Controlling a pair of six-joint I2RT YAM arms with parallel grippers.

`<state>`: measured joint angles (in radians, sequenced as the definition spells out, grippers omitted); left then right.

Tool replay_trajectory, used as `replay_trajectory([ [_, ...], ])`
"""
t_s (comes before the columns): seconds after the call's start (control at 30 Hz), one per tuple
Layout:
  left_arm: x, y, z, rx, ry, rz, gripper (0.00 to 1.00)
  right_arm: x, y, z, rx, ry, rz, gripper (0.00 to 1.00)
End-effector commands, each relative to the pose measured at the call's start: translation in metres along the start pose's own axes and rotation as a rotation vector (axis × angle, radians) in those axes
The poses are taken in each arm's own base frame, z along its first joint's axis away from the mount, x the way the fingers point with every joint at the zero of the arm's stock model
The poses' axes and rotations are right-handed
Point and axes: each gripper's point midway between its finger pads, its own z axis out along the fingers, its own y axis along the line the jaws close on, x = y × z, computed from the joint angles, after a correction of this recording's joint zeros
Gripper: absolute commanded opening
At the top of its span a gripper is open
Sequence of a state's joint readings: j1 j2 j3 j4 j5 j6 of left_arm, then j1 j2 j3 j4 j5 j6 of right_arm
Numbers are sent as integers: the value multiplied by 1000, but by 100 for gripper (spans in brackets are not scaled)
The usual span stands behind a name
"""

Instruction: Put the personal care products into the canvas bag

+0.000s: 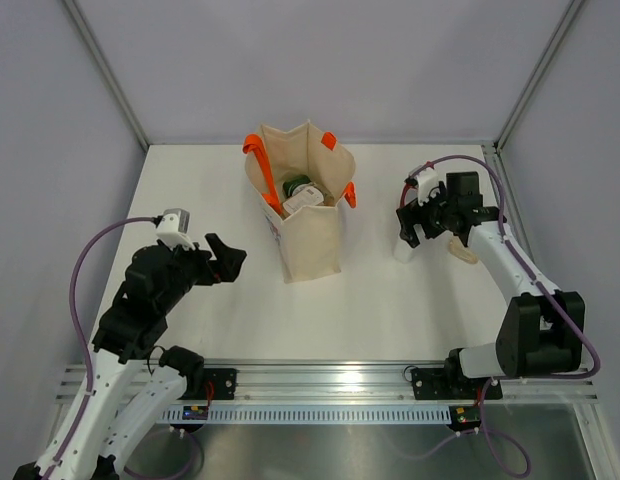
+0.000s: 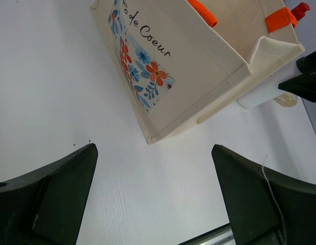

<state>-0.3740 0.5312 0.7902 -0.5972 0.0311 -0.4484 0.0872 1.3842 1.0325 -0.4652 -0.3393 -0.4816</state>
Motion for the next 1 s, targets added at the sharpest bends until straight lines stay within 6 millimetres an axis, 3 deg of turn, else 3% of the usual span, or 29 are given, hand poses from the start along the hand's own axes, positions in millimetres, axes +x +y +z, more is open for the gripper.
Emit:
replay_trajectory([
  [0.0, 2, -8, -1, 46, -6, -28, 99, -20, 9, 4, -84, -51, -52, 99],
  [0.2, 1, -13, -2, 69, 5, -29, 99, -20, 24, 16, -184, -80, -45, 92],
  [0.3, 1, -15, -4, 74, 16, -22, 99, -19, 33, 15, -245, -73, -36, 75],
  [0.47, 5, -14, -5, 79, 20, -28, 99, -17, 36, 13, -264, -70, -40, 28],
  [0.57, 7, -15, -5, 87, 22, -35, 99, -16, 35, 10, -262, -80, -15, 11],
  [0.67, 7, -17, -6, 97, 19, -33, 99, -23, 37, -2, -273, -128, 7, 0],
  [0.97, 7, -23, -3, 136, 13, -36, 99, -28, 44, -15, -270, -176, 147, 0],
])
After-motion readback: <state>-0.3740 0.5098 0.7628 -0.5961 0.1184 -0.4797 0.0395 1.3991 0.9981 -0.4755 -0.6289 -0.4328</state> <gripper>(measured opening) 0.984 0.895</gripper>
